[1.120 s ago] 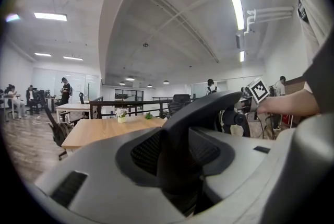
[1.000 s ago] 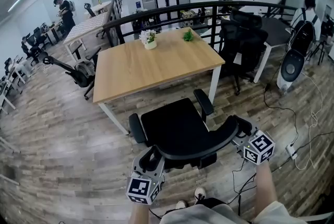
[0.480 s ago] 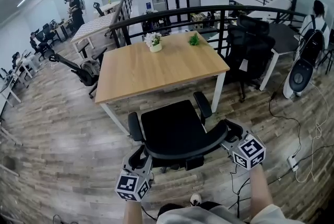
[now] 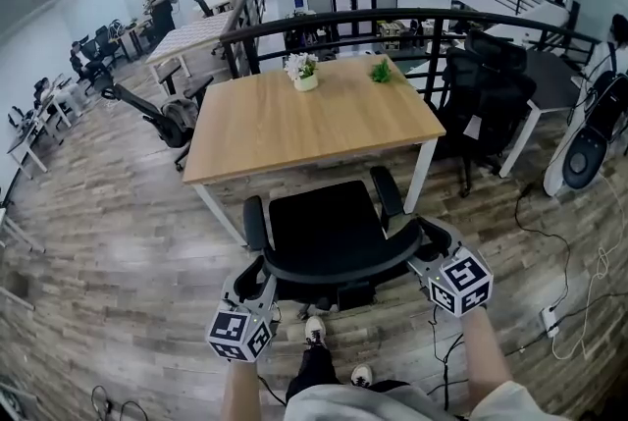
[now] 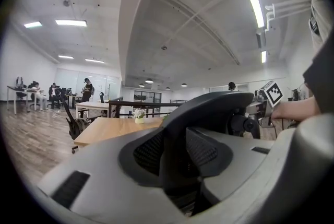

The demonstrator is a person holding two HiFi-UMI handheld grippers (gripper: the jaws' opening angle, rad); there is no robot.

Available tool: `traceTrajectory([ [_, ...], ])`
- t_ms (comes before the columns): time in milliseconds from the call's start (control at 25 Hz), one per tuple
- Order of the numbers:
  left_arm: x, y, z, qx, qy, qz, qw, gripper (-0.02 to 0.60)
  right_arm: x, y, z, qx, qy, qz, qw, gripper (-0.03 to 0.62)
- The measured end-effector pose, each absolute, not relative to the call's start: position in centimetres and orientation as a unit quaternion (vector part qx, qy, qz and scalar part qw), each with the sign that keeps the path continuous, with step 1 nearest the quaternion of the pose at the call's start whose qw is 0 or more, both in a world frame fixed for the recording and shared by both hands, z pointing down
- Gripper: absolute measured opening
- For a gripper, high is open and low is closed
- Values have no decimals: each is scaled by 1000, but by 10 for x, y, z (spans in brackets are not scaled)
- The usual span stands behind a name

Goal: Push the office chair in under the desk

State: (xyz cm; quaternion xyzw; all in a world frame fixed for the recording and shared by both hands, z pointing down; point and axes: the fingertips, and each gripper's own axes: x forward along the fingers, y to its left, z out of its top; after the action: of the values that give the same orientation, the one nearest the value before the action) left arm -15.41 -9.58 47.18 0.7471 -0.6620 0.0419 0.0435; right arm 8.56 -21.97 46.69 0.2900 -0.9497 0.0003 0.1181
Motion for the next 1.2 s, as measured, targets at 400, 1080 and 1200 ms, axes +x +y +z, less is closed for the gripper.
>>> traceTrajectory([
  [400,-177,-149,468,756,-652,35,41,166,65,-269,464,289,-951,-4,112,299],
  [1080,-237,-270,463,776,-630,2,30,179,-30,-365,462,258,-954,-48,145,302],
  [1200,-214,-302,464,799,-600,36,12,180,-42,-383,459,258,-953,-52,150,302],
])
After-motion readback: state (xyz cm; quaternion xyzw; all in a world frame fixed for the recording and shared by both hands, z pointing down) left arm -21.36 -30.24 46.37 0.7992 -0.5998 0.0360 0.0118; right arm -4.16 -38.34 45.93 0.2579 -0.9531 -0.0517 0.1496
